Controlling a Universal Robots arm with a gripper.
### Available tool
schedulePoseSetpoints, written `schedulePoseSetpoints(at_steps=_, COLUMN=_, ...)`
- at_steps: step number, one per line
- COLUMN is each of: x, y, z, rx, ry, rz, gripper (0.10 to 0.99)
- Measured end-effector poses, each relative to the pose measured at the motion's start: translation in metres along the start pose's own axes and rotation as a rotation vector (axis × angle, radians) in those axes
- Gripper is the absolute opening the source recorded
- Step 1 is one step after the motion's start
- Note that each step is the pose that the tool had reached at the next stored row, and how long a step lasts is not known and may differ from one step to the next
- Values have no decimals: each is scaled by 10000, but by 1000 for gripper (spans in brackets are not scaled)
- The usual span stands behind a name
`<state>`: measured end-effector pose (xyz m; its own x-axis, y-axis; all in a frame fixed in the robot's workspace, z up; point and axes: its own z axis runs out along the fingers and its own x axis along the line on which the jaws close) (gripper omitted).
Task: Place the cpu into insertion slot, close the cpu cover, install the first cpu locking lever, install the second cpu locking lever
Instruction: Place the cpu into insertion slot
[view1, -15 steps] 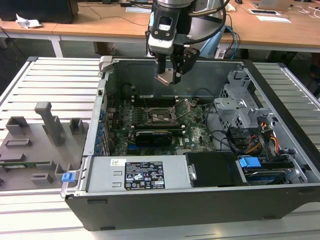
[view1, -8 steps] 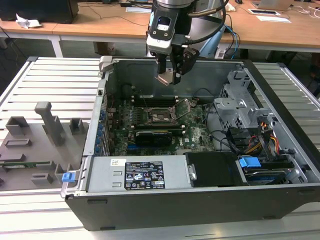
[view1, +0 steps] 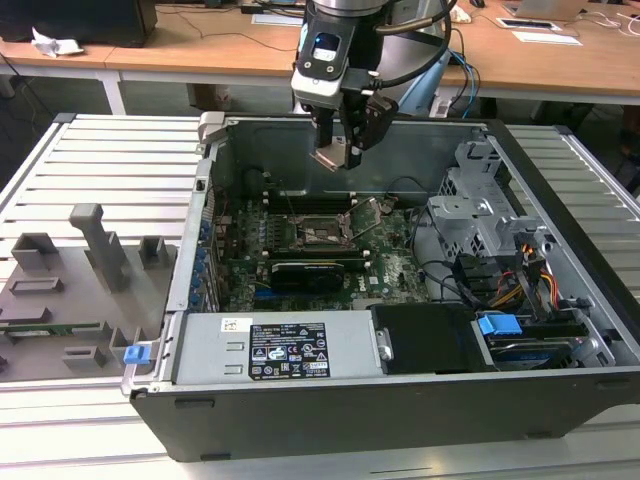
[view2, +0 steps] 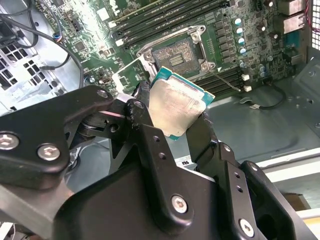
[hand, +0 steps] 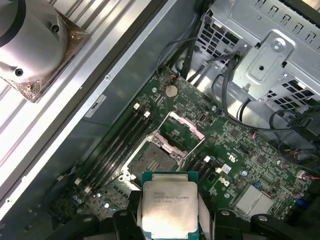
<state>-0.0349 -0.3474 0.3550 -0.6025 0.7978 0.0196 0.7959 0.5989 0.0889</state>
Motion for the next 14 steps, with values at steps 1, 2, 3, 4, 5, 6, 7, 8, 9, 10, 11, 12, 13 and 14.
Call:
schedulePoseSetpoints(at_steps=1, x=0, y=0, z=0, rx=0, ry=-1, rz=19, gripper=537)
schedulePoseSetpoints(at_steps=2, x=0, y=0, z=0, rx=-1, ry=-4, rz=50, gripper=537)
schedulePoseSetpoints(at_steps=3, x=0, y=0, z=1, rx=-2, ry=-6, rz=72, gripper=537)
schedulePoseSetpoints(at_steps=4, x=0, y=0, z=1, rx=-2, ry=-8, rz=94, gripper=537)
schedulePoseSetpoints(at_steps=5, x=0, y=0, z=1, rx=-3, ry=-11, rz=135, gripper=537)
schedulePoseSetpoints(at_steps=6, x=0, y=0, z=1, rx=-3, ry=-15, rz=173, gripper=537)
schedulePoseSetpoints(at_steps=7, x=0, y=0, z=1, rx=-4, ry=-18, rz=197, gripper=537)
schedulePoseSetpoints(at_steps=8, x=0, y=0, z=2, rx=-5, ry=-19, rz=215, gripper=537)
schedulePoseSetpoints(at_steps=9, x=0, y=0, z=2, rx=-5, ry=-21, rz=238, gripper=537)
schedulePoseSetpoints(at_steps=10, x=0, y=0, z=2, rx=-5, ry=-23, rz=256, gripper=537)
schedulePoseSetpoints(at_steps=11, x=0, y=0, z=3, rx=-6, ry=-25, rz=280, gripper=537)
schedulePoseSetpoints(at_steps=12, x=0, y=0, z=3, rx=-6, ry=-26, rz=297, gripper=537)
schedulePoseSetpoints(at_steps=13, x=0, y=0, z=3, rx=-7, ry=-29, rz=330, gripper=537)
schedulePoseSetpoints(at_steps=14, x=0, y=0, z=3, rx=-7, ry=-31, rz=355, gripper=537)
